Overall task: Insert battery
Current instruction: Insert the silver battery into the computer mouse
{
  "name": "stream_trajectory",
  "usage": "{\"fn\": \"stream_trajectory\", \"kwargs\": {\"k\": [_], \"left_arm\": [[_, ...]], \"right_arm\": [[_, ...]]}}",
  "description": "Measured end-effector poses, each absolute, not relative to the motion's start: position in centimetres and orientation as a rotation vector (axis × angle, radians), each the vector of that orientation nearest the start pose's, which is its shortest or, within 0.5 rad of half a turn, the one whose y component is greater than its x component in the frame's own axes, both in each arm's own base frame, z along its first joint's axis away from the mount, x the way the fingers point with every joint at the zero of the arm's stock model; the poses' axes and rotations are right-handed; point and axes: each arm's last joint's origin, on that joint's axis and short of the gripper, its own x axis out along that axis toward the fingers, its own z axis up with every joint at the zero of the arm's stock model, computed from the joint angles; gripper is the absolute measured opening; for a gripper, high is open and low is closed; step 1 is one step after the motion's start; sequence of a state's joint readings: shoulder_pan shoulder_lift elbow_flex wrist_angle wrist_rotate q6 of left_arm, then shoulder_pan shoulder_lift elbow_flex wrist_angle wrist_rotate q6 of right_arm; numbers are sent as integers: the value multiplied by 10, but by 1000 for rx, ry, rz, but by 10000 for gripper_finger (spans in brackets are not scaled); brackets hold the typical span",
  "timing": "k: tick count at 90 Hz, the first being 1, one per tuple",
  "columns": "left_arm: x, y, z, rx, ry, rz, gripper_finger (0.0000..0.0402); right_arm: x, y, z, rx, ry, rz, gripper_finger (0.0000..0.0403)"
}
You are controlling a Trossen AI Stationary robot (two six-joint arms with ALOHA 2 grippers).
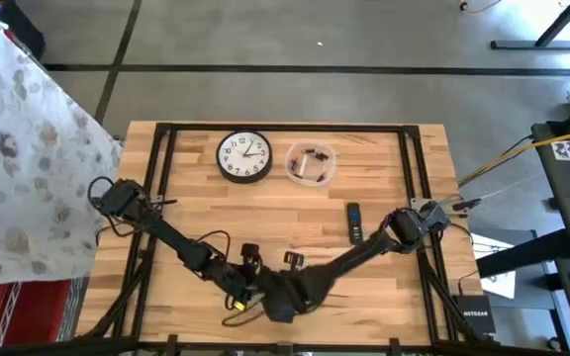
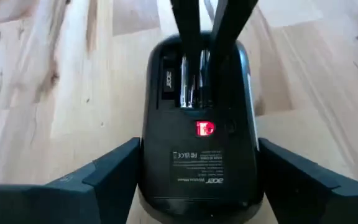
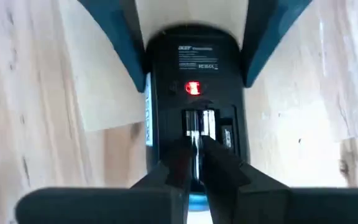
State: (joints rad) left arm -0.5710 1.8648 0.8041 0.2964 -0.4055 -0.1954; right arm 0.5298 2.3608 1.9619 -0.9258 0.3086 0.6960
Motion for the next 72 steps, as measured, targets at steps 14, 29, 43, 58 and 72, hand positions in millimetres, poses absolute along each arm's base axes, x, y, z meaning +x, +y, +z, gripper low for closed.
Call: {"fn": "stream_trajectory", "kwargs": {"k": [14,29,43,58,72], "left_arm": [[289,-172,106,170,687,-93,274],[289,-172,107,170,687,-96,274],[288,-171,108,161,686,-92,274],[288,-171,111,155,681,-93,274],[290,-168,114,140,682,-98,274]], "right_arm": [[410,247,157,22,1117,-310,20],[409,249,159,23,1091,-327,20],[404,243,178,-12,1063,-357,20],[390,241,210,-58,1022,-381,21],[390,258,204,-187,1059,-172,30]]}}
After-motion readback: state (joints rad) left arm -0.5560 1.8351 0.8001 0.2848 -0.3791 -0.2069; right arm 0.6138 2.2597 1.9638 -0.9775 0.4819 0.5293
